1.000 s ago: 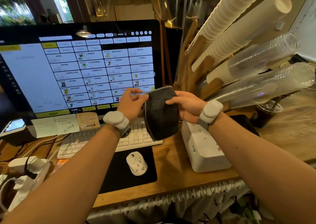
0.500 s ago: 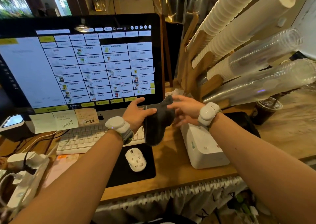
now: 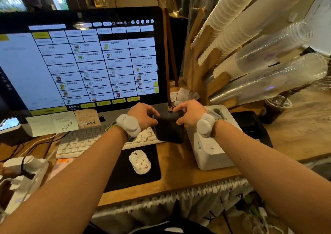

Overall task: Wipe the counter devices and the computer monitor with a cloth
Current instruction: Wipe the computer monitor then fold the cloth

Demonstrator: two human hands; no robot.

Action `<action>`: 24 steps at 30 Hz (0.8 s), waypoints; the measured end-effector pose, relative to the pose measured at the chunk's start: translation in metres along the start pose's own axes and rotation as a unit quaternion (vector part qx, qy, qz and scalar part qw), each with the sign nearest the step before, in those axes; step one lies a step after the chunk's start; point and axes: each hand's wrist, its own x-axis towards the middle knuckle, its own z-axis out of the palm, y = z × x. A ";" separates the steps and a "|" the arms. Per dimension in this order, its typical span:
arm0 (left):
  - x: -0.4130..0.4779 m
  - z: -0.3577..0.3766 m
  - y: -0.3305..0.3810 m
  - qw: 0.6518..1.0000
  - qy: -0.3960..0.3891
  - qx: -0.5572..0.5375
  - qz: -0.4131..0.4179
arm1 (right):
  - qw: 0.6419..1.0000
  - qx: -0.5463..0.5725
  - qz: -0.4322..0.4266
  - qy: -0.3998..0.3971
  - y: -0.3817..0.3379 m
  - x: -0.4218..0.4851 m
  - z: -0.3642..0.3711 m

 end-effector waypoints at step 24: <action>-0.017 0.041 -0.005 0.963 -0.183 -0.151 -0.132 | 0.986 -0.122 0.071 -0.085 0.010 -0.009 0.025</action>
